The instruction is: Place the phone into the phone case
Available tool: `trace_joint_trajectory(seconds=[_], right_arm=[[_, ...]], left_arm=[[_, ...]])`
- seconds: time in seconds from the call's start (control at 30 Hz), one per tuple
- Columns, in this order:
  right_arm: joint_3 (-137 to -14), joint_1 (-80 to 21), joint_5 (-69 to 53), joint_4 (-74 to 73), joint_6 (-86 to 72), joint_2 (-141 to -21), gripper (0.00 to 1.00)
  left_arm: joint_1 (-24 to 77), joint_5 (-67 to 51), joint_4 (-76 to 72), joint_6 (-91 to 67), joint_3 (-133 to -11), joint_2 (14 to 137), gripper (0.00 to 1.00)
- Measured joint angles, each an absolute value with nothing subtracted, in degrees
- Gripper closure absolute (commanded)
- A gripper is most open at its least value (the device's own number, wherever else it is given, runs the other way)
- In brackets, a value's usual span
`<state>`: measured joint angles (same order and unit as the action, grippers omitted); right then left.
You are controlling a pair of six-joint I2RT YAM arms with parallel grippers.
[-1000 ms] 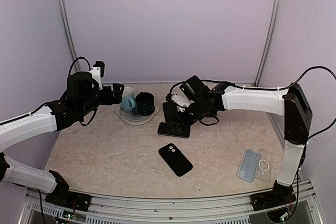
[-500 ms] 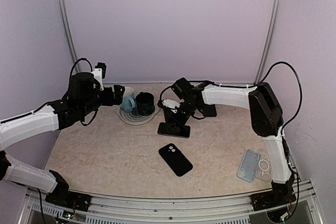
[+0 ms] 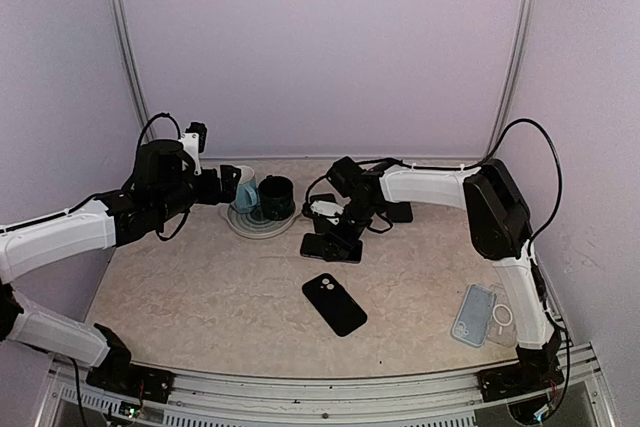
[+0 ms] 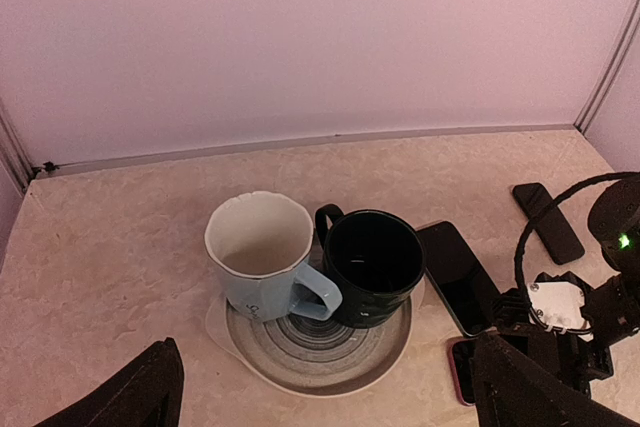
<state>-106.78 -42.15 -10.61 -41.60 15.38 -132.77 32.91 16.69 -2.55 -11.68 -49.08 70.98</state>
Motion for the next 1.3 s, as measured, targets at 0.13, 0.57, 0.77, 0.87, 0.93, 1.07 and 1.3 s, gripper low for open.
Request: trace_joint_trajectory(seconds=[0.13, 0.57, 0.77, 0.87, 0.93, 1.07, 1.3], right_arm=[[-106.5, -42.15, -9.72, -42.48, 15.2, -132.77, 0.18], [-100.51, -43.55, -2.59, -44.21, 9.47, -127.92, 0.29], [-92.38, -43.86, -0.91, -44.36, 6.5, -122.93, 0.16], [-90.72, -44.1, -1.02, -43.94, 6.46, -121.95, 0.13], [-91.09, -44.1, -1.19, -44.34, 6.57, -121.95, 0.1], [-97.91, -44.1, -1.21, -47.33, 6.85, -125.84, 0.04], [-111.94, -44.14, -2.22, -50.33, 8.56, -135.2, 0.03]], left_arm=[[32.91, 16.69, -2.57, -11.68, -49.08, 71.0, 0.01], [32.82, 16.69, -2.57, -11.64, -49.08, 71.0, 0.01], [32.8, 16.67, -2.57, -11.64, -49.08, 71.0, 0.01], [32.8, 16.53, -2.57, -11.64, -49.08, 71.0, 0.01], [32.8, 16.45, -2.57, -11.64, -49.08, 71.05, 0.01], [32.75, 16.47, -2.57, -11.62, -49.08, 71.42, 0.01], [32.53, 16.49, -2.55, -11.46, -49.08, 71.85, 0.01]])
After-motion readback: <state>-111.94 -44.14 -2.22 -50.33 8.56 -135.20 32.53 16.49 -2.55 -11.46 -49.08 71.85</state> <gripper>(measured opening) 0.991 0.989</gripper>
